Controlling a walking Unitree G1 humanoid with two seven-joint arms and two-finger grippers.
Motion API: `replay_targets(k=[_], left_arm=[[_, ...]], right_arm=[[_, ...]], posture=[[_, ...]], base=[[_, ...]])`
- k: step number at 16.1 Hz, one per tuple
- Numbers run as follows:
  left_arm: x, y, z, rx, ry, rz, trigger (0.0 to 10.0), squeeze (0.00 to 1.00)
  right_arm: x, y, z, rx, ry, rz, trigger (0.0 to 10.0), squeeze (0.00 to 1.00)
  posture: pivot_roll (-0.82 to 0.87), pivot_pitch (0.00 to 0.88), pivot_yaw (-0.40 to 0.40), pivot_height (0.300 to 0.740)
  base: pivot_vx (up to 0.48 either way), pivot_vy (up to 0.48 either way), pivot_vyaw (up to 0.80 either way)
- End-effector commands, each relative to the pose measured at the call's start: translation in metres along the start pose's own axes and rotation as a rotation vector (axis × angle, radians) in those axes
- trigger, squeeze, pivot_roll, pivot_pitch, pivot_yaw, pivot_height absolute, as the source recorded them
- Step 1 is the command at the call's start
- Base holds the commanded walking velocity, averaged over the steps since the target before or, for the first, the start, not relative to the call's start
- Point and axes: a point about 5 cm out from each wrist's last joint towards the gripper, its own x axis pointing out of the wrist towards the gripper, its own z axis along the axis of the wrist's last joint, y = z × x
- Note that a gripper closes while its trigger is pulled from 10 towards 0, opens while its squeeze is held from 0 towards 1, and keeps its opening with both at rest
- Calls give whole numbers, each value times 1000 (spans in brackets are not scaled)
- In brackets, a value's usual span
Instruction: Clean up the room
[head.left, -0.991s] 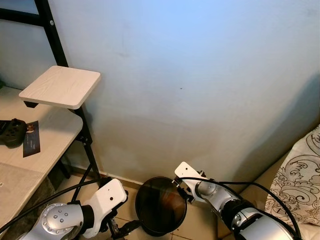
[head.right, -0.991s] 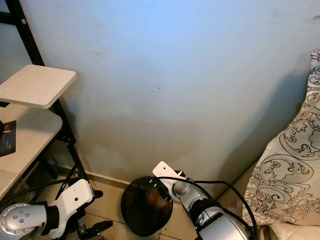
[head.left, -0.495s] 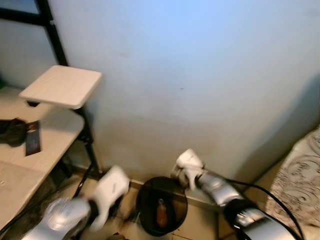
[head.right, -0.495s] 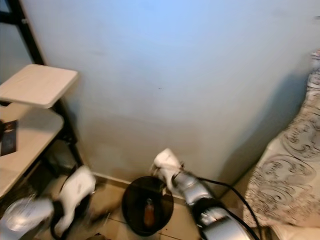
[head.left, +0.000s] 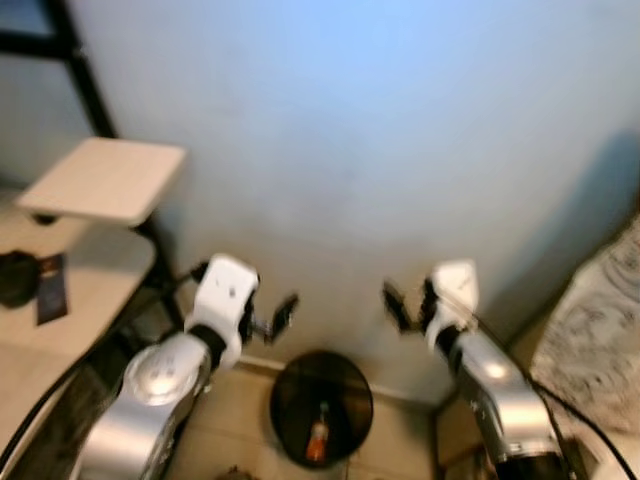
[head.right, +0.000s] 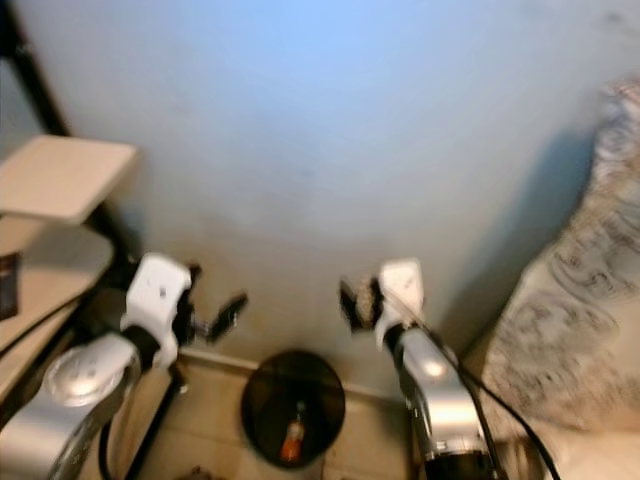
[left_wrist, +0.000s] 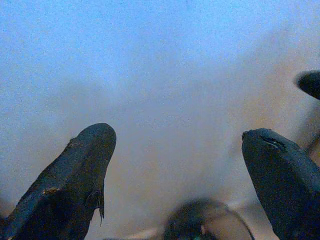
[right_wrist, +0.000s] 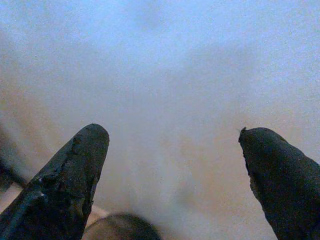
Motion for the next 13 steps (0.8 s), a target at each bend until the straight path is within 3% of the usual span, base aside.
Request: replay_targets(k=[1, 4, 8, 11, 13], left_arm=[[1, 6, 3, 8, -13, 66, 10000, 318], [-2, 17, 4, -10, -10, 135, 10000, 314], [-18, 38, 0, -55, -20, 273, 10000, 322], [-21, 32, -2, -65, -16, 281, 10000, 322], [-15, 29, -3, -69, -2, 263, 10000, 318]], right_arm=[[-7, -8, -1, 22, 12, -50, 10000, 0], [-20, -5, 9, 56, 11, -80, 10000, 0], [-36, 0, 17, 102, -2, -126, 10000, 0], [-47, -9, 20, 115, 6, -154, 10000, 0], [-52, -17, 19, 121, -1, -167, 10000, 0]], posture=[[58, 0, -17, 740], [58, 0, -1, 740], [63, 0, 5, 740], [74, 0, -13, 740], [75, 0, -15, 740]], base=[[0, 0, -781], [0, 0, -781], [0, 0, -781], [0, 0, -785], [0, 0, -788]])
